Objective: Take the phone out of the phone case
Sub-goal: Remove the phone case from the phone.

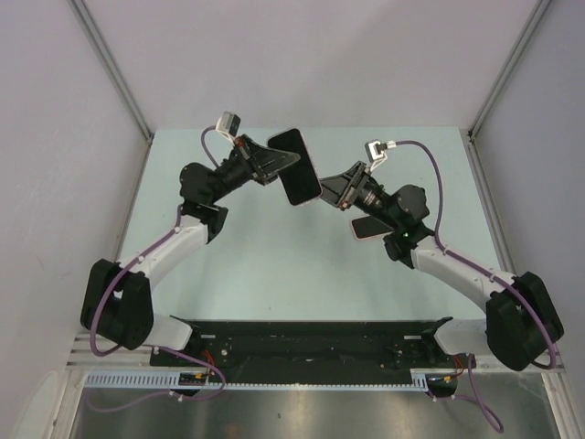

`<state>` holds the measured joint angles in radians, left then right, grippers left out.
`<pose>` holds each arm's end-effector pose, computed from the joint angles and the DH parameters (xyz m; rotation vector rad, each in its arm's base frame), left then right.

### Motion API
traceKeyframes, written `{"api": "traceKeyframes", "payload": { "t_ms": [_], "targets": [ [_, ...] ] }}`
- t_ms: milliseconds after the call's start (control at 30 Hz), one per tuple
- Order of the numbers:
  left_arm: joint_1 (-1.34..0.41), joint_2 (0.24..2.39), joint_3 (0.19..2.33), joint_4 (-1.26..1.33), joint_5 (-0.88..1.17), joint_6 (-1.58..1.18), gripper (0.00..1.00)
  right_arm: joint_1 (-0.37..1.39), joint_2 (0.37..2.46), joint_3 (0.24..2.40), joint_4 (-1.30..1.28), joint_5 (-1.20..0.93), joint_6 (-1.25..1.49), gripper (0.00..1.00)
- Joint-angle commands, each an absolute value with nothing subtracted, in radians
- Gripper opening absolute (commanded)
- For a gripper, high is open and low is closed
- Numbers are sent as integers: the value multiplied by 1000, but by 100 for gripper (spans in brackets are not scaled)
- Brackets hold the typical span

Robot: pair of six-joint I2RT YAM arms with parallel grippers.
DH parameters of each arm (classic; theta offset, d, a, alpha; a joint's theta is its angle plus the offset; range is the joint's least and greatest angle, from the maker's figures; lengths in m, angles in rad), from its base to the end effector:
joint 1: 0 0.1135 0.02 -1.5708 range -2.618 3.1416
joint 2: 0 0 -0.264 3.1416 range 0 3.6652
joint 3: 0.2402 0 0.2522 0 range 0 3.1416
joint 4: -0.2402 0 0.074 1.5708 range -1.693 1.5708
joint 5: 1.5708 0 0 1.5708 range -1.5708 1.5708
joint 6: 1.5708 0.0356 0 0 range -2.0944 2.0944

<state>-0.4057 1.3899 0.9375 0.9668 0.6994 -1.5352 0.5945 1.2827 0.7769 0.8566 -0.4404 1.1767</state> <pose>0.2732 -0.1423 0.3699 -0.0090 1.4704 -2.0202 0.2302 0.1739 0.3369 -0.0278 1.4783 1.7595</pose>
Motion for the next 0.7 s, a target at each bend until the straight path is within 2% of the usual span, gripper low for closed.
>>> {"api": "traceKeyframes", "payload": {
  "t_ms": [0,100,133,233,500,567,600,667],
  "targets": [
    [-538,1414,1009,1097,925,-1540,0,591,1448,825,823,-619,1228,35],
    [-538,1477,1035,1179,988,-1589,0,592,1551,824,1176,-735,1449,30],
    [-538,1483,1038,1208,995,-1607,0,592,1571,822,1240,-742,1486,16],
    [-537,1477,1039,1137,994,-1545,0,588,1592,802,1318,-724,1516,0],
    [-528,1439,1043,677,997,-1170,2,577,1452,749,975,-594,1330,0],
    [-525,1440,1045,626,988,-1120,9,572,1407,749,829,-548,1284,0],
    [-522,1439,1043,585,983,-1085,21,569,1361,749,781,-531,1264,0],
    [-522,1453,1035,575,977,-1071,29,566,1326,749,640,-474,1197,0]
  ]
}}
